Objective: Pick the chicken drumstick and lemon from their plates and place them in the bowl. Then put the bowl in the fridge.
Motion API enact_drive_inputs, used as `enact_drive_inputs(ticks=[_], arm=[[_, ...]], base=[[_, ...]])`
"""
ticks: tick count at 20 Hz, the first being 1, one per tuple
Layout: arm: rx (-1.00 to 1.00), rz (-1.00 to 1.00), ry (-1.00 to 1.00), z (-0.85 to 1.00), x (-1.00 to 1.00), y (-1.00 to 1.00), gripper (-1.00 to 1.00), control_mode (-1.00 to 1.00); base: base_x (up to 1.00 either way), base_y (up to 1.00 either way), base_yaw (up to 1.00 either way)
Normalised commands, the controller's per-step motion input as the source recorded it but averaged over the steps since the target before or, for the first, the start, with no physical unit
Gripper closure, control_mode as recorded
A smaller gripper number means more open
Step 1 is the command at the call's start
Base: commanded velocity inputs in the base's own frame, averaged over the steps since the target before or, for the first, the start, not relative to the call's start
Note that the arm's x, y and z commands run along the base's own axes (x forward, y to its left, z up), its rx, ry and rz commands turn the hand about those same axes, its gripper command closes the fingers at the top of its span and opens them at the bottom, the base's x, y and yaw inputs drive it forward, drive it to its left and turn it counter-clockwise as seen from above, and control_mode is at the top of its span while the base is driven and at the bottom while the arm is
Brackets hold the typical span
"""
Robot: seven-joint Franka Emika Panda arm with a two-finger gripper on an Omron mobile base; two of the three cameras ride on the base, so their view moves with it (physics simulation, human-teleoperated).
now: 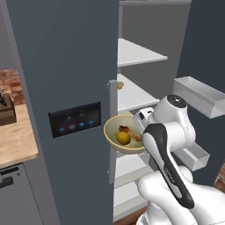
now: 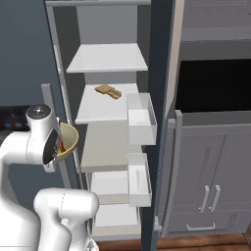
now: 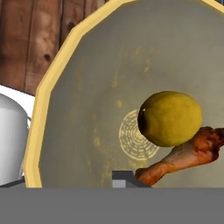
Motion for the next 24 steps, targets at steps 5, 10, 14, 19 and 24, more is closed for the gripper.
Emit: enact_drive_inputs(ticks=[5,10,14,19,24], arm=[[0.00,0.00,0.00,0.00,0.00,0.00,1.00,1.00],[0.00,0.00,0.00,0.00,0.00,0.00,1.00,1.00],[0.00,0.00,0.00,0.00,0.00,0.00,1.00,1.00],[0.00,0.00,0.00,0.00,0.00,0.00,1.00,-1.00],[0.00,0.00,0.00,0.00,-0.01,0.00,1.00,-1.00]], base=[[0.00,0.00,0.00],[0.00,0.00,0.00],[0.00,0.00,0.00],[0.00,0.00,0.00],[0.00,0.00,0.00]])
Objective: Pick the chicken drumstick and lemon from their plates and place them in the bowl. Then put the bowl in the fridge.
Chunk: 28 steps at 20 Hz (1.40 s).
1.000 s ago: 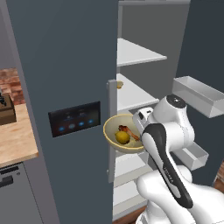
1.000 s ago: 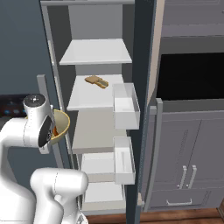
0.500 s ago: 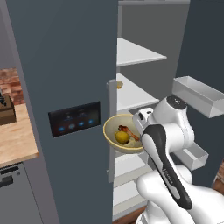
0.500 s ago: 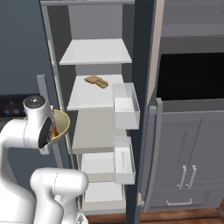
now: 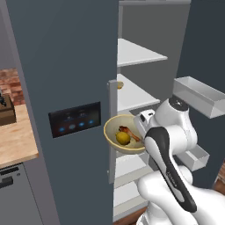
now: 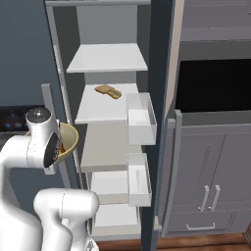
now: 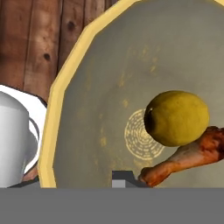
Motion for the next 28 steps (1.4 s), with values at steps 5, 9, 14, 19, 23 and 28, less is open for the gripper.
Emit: enact_drive_inputs(ticks=[5,9,14,19,23,28], arm=[[0.00,-0.03,-0.05,0.00,-0.22,-0.06,1.00,-1.00],[0.01,-0.09,-0.03,0.10,-0.33,-0.10,1.00,-1.00],[0.04,-0.14,-0.01,0.08,-0.33,-0.23,1.00,-1.00],[0.08,-0.15,-0.14,0.14,-0.08,-0.18,1.00,-1.00],[0.04,-0.14,-0.23,0.14,0.00,-0.18,1.00,-1.00],[0.00,-0.19,-0.06,0.08,0.10,-0.24,1.00,-1.00]], base=[[0.00,0.00,0.00],[0.00,0.00,0.00],[0.00,0.00,0.00],[0.00,0.00,0.00],[0.00,0.00,0.00],[0.00,0.00,0.00]])
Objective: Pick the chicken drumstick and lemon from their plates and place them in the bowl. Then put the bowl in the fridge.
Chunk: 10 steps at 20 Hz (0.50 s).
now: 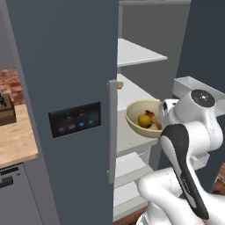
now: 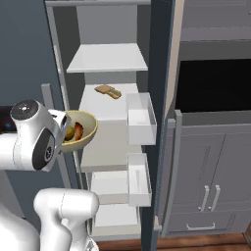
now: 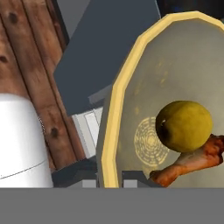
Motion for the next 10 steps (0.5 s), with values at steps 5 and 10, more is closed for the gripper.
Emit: enact_drive_inputs(ticks=[5,10], arm=[[0.00,-0.05,-0.01,0.01,0.23,-0.20,1.00,-1.00],[0.04,0.07,-0.08,0.05,0.26,-0.08,1.00,-1.00]], base=[[0.00,0.00,0.00],[0.00,0.00,0.00]])
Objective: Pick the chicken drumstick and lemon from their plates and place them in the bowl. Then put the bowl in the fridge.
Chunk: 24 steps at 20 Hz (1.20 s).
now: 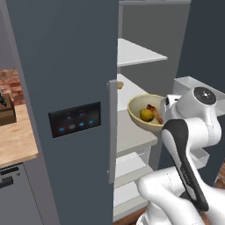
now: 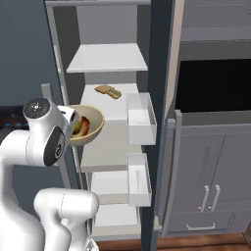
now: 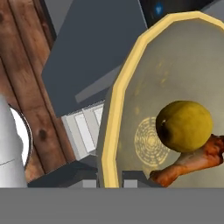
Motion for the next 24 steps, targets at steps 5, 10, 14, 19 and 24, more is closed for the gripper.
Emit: enact_drive_inputs(ticks=[5,10,14,19,24], arm=[[0.00,0.06,-0.05,0.01,0.35,-0.02,1.00,-1.00],[0.00,0.00,0.00,0.00,0.43,0.00,1.00,-1.00],[0.00,0.00,-0.01,0.04,0.37,0.00,1.00,-1.00],[0.00,0.00,0.00,0.01,0.29,-0.08,1.00,-1.00],[0.00,0.02,0.00,0.00,0.27,-0.11,1.00,-1.00]], base=[[0.00,0.00,0.00],[0.00,0.00,0.00],[0.00,0.00,0.00],[0.00,0.00,0.00],[0.00,0.00,0.00]])
